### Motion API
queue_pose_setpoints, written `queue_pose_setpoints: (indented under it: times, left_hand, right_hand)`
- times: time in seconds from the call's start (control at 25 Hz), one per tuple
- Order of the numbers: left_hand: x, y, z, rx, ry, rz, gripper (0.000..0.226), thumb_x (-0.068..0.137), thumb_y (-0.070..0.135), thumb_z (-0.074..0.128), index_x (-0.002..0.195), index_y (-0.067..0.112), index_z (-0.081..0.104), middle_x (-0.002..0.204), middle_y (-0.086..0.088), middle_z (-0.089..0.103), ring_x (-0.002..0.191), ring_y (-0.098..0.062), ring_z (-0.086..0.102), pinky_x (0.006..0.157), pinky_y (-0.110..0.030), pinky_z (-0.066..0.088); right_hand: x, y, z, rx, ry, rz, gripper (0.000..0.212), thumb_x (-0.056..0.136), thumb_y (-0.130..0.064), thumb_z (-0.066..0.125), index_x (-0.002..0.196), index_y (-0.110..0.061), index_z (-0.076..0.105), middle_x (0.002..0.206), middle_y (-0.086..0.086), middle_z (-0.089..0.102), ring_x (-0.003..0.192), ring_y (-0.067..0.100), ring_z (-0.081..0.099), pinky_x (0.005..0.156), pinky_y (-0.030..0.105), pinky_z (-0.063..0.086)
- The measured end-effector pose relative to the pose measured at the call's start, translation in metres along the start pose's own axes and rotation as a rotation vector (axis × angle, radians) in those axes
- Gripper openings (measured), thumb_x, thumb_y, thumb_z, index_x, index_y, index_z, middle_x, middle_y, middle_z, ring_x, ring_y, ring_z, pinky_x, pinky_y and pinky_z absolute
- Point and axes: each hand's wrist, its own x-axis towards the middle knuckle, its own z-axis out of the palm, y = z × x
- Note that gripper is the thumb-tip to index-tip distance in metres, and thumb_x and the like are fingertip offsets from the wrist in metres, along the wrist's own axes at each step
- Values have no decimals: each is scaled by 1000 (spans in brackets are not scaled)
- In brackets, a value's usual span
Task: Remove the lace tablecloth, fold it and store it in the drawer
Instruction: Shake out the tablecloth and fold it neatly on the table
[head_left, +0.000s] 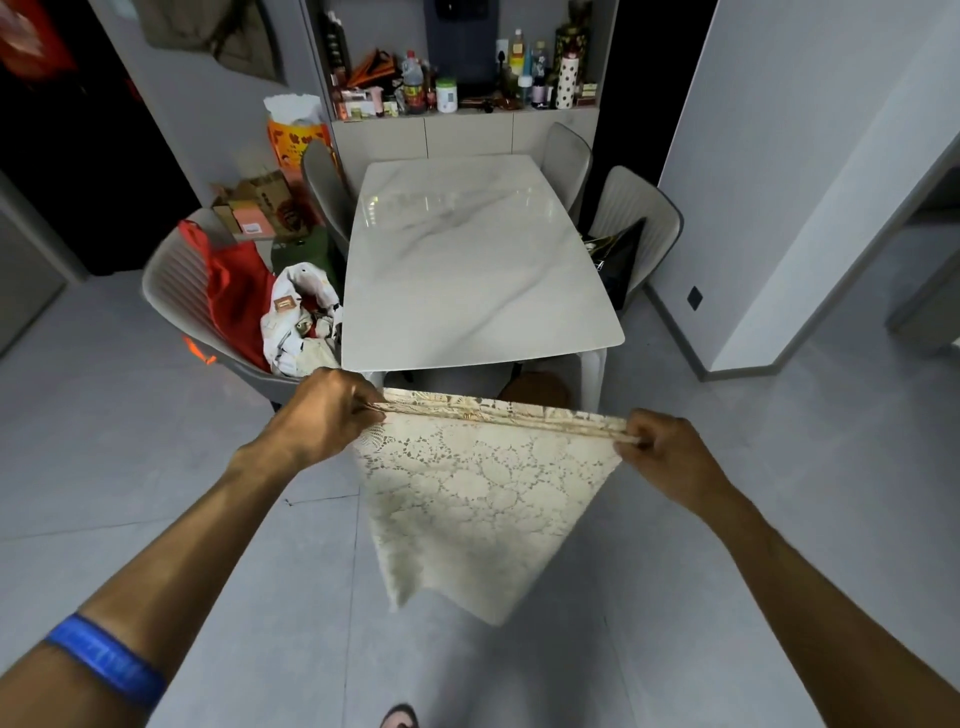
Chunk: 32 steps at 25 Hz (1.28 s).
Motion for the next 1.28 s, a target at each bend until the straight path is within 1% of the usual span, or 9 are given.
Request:
queue_pose_setpoints:
  times: [0.16, 0.24, 0.36, 0.48, 0.6, 0.8, 1.0, 1.12, 1.28]
  left_hand:
    - [-1, -12, -7, -226, 33, -74, 4, 78, 11, 81, 81, 14, 79, 85, 0, 77, 71, -7, 68, 70, -21, 51]
    - [-1, -13, -11, -273, -32, -43, 17, 78, 12, 81, 74, 27, 75, 80, 4, 76, 66, -3, 66, 64, -15, 50]
    - [0, -11, -17, -565, 60, -9, 22, 75, 11, 82, 80, 31, 74, 74, 5, 76, 68, -8, 68, 65, -20, 53]
    - [-15, -12, 5, -1045, 79, -170, 47, 68, 14, 87, 108, 31, 68, 95, -2, 74, 90, -13, 75, 73, -19, 57]
    - [-36, -14, 43, -995, 17, -272, 46, 61, 38, 87, 103, 23, 76, 106, -1, 78, 102, -22, 73, 83, -29, 59]
    - [-22, -10, 41, -1196, 143, -287, 35, 65, 31, 84, 94, 13, 78, 104, -7, 78, 101, -22, 73, 90, -34, 56]
    - [-17, -2, 34, -1290, 173, -295, 32, 80, 38, 71, 91, 8, 77, 97, -9, 78, 93, -22, 74, 76, -27, 58]
    - [-10, -4, 20, -1180, 188, -275, 50, 72, 57, 76, 74, 8, 69, 77, -14, 70, 67, -24, 64, 68, -29, 51]
    - [-21, -12, 32, -1224, 59, -220, 43, 59, 53, 87, 71, 13, 77, 78, 0, 78, 76, -12, 70, 73, -23, 55]
  right_hand:
    - [8, -26, -18, 736, 50, 55, 38, 82, 9, 69, 106, -19, 60, 86, -6, 74, 79, 4, 70, 71, 19, 58]
    - [7, -27, -17, 731, -30, 90, 34, 85, 3, 67, 117, -10, 64, 97, -2, 74, 91, 11, 71, 87, 31, 59]
    - [8, -20, -20, 811, -21, 139, 25, 89, -2, 65, 114, -2, 69, 97, -5, 78, 93, 9, 72, 80, 21, 59]
    - [6, -17, -23, 941, 3, 155, 26, 87, -2, 65, 112, -8, 70, 101, -1, 78, 93, 11, 72, 74, 18, 57]
    - [3, -23, -21, 1002, -5, 171, 30, 82, -9, 69, 112, -8, 70, 103, 3, 77, 93, 18, 73, 73, 23, 59]
    - [3, -39, -32, 997, 8, 76, 17, 83, -32, 68, 98, -29, 76, 105, 0, 77, 95, 18, 73, 72, 26, 59]
    - [8, -52, -34, 1133, 19, 201, 26, 83, -39, 67, 96, -20, 79, 107, 5, 76, 99, 22, 72, 69, 27, 60]
    - [16, -54, -37, 1104, 26, 212, 36, 81, -50, 64, 96, -21, 79, 109, 5, 76, 102, 20, 72, 72, 28, 60]
    - [24, -55, -41, 1225, -2, 221, 51, 82, -52, 61, 111, -12, 72, 117, 11, 72, 107, 25, 70, 77, 35, 61]
